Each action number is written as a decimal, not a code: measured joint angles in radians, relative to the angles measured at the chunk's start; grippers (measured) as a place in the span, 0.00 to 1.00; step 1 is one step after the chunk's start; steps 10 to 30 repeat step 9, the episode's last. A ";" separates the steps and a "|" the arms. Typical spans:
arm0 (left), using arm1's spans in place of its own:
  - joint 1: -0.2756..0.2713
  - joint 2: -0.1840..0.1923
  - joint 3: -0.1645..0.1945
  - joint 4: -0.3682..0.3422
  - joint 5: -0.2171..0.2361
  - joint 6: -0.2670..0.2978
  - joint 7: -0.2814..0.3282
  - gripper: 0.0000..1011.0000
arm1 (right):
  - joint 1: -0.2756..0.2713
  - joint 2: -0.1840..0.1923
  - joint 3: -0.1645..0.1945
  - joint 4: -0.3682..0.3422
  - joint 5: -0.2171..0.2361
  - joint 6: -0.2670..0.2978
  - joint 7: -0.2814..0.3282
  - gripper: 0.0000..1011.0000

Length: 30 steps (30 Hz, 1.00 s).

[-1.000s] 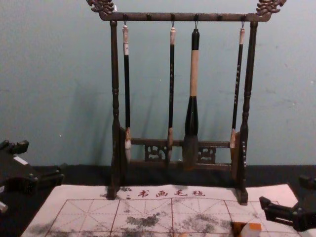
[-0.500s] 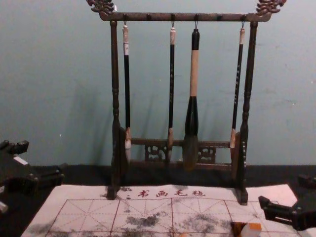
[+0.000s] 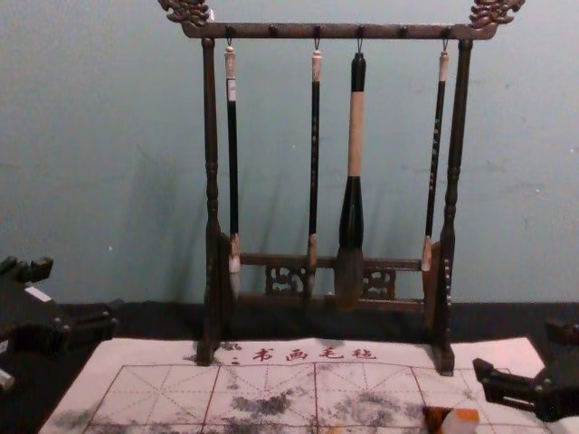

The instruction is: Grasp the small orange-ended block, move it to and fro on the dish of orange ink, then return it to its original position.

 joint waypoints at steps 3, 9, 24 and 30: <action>0.000 0.000 0.000 0.000 0.000 0.000 0.000 0.99 | 0.000 0.000 0.000 0.000 0.000 0.000 0.000 0.99; 0.000 0.000 0.000 0.000 0.000 0.000 0.000 0.99 | 0.000 0.000 0.000 0.000 0.000 0.000 0.000 0.99; 0.000 0.000 0.000 0.000 0.000 0.000 0.000 0.99 | 0.000 0.000 0.000 0.000 0.000 0.000 0.000 0.99; 0.000 0.000 0.000 0.000 0.000 0.000 0.000 0.99 | 0.000 0.000 0.000 0.000 0.000 0.000 0.000 0.99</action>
